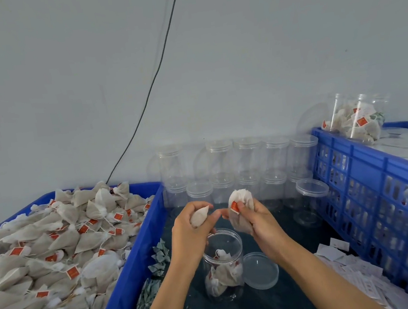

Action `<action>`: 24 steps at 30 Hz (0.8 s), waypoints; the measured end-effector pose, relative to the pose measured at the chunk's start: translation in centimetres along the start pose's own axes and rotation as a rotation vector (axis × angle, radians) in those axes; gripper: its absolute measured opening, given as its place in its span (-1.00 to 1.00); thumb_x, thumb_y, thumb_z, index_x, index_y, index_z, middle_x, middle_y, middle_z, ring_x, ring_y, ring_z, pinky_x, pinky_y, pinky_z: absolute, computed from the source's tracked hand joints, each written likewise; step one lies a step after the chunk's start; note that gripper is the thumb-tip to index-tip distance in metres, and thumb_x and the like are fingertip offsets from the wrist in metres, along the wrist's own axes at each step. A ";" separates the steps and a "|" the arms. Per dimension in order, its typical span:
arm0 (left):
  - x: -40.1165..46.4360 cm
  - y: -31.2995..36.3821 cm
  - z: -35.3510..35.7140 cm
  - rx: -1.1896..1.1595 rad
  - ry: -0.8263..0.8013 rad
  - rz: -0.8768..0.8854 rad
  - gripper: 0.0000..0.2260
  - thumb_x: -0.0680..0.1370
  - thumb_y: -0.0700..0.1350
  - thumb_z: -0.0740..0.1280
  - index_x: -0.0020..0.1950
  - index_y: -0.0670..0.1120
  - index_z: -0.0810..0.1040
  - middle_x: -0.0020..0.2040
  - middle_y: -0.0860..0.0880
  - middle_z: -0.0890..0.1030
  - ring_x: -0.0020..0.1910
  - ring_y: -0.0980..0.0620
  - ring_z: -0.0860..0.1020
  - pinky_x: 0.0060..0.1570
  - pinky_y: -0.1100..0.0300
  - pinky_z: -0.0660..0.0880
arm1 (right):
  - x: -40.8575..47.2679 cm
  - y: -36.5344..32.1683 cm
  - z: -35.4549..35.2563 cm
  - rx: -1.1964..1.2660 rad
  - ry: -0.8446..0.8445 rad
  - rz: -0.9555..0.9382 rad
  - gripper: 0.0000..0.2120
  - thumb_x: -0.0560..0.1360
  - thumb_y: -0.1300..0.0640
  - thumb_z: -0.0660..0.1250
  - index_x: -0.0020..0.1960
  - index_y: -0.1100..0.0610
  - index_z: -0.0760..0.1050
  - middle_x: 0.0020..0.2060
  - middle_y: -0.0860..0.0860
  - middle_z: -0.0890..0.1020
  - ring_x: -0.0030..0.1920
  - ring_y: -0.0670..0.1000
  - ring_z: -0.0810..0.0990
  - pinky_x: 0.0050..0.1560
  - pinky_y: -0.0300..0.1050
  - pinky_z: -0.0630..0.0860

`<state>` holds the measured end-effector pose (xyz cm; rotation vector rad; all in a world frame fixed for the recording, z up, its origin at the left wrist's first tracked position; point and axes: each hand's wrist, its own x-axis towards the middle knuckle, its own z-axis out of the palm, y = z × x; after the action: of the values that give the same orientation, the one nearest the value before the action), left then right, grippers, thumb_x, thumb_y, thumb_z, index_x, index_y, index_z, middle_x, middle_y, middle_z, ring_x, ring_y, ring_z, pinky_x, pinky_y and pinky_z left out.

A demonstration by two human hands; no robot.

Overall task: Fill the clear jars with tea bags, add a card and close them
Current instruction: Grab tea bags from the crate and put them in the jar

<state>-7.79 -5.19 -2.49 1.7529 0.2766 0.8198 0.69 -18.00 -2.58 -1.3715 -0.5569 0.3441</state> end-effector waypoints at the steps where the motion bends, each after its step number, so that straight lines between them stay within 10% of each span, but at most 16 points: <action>1: 0.0 0.3 0.2 -0.030 -0.026 0.028 -0.85 0.44 -0.06 0.48 -0.04 0.09 0.59 -0.22 0.09 0.66 -0.38 0.17 0.61 -0.42 0.38 0.49 | -0.1 0.1 0.4 -0.011 0.004 -0.004 -0.76 0.62 0.08 0.18 0.19 0.16 0.51 0.08 0.14 0.67 0.15 0.11 0.62 0.29 0.08 0.48; 6: 0.6 0.6 1.0 0.023 -0.033 0.037 -0.87 0.46 0.01 0.46 -0.08 0.25 0.59 -0.12 0.19 0.66 -0.11 0.21 0.62 -0.16 0.34 0.56 | -0.5 0.1 1.8 -0.066 -0.074 -0.047 -0.72 0.63 0.14 0.15 0.21 0.24 0.53 0.08 0.19 0.65 0.11 0.15 0.63 0.14 -0.07 0.58; 15: 0.8 -0.5 0.8 0.096 0.058 -0.015 -0.82 0.45 -0.02 0.48 -0.30 0.14 0.56 -0.37 0.25 0.61 -0.35 0.29 0.58 -0.40 0.43 0.49 | -0.7 0.8 1.4 -0.255 -0.073 -0.127 -0.81 0.60 0.09 0.24 0.16 0.13 0.48 0.06 0.05 0.62 0.07 -0.01 0.61 0.07 -0.20 0.56; 24: 1.2 -1.4 0.3 0.554 -0.168 -0.089 -0.92 0.47 0.05 0.45 -0.23 0.16 0.60 -0.29 0.11 0.64 -0.27 0.15 0.61 -0.14 0.17 0.60 | 0.2 0.8 0.2 -0.730 0.077 -0.396 -0.85 0.48 0.30 0.39 -0.22 0.09 0.57 -0.33 -0.11 0.64 -0.27 -0.16 0.63 -0.18 -0.32 0.55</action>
<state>-6.45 -4.26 -3.37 2.2928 0.5000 0.5541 0.80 -17.58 -3.31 -1.9079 -0.9230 -0.2673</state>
